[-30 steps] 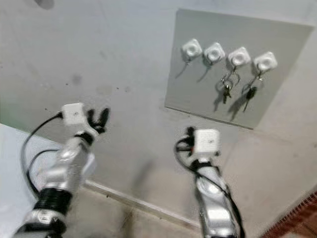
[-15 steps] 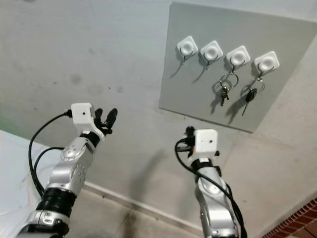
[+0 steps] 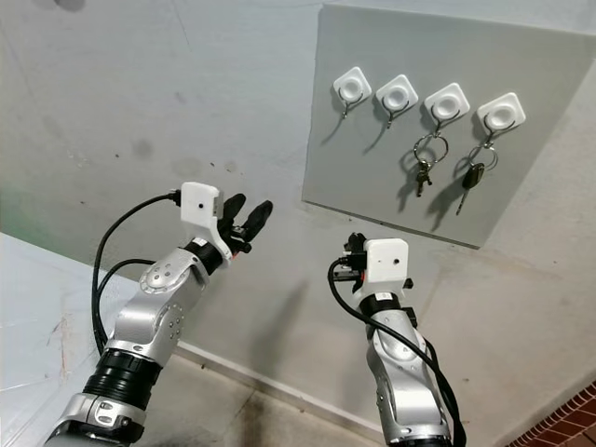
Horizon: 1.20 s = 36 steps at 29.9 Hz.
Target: Hang keys on a hook
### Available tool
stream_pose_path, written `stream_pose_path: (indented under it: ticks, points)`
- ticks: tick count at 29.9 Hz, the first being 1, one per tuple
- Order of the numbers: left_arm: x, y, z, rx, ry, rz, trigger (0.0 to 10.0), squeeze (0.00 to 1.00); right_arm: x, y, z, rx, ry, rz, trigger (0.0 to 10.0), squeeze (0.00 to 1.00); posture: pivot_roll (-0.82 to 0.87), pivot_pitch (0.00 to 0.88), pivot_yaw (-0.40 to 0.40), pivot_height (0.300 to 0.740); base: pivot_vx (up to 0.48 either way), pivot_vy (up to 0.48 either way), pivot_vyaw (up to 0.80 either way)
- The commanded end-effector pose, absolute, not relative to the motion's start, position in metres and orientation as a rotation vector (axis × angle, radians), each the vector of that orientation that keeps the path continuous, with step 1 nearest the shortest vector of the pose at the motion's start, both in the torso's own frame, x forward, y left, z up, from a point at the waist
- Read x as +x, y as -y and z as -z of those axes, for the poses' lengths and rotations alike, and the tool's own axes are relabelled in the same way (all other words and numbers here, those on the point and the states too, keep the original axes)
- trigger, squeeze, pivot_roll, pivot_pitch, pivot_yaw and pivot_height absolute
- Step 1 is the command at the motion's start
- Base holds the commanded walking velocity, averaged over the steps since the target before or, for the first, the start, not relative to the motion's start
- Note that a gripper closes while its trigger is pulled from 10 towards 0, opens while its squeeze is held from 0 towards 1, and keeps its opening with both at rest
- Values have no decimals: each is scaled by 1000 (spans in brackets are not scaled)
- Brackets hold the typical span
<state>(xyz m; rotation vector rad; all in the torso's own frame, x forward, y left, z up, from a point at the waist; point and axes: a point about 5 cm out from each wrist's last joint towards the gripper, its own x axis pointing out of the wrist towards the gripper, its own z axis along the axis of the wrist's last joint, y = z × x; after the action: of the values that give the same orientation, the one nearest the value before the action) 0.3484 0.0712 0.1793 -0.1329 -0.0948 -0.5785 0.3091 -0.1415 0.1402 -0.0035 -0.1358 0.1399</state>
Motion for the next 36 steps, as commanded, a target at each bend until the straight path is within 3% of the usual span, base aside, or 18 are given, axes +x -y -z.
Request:
stream_pose_path:
  ticks: [1, 7, 20, 36]
  points:
    - [346, -62, -192, -115, 123, 642, 10000, 0, 314, 139, -151, -5, 174, -173, 10000, 0, 4, 0, -14, 740, 0, 0, 0]
    - [343, -52, -206, -78, 154, 734, 10000, 0, 329, 131, -173, -11, 241, -254, 10000, 0, 3, 0, -12, 740, 0, 0, 0]
    - [343, -50, -233, -85, 217, 763, 10000, 0, 355, 130, -219, 22, 377, -285, 10000, 0, 10, 0, -14, 740, 0, 0, 0]
    - [343, -55, -238, -86, 228, 750, 10000, 0, 344, 151, -230, 115, 486, -281, 10000, 0, 9, 0, -17, 740, 0, 0, 0]
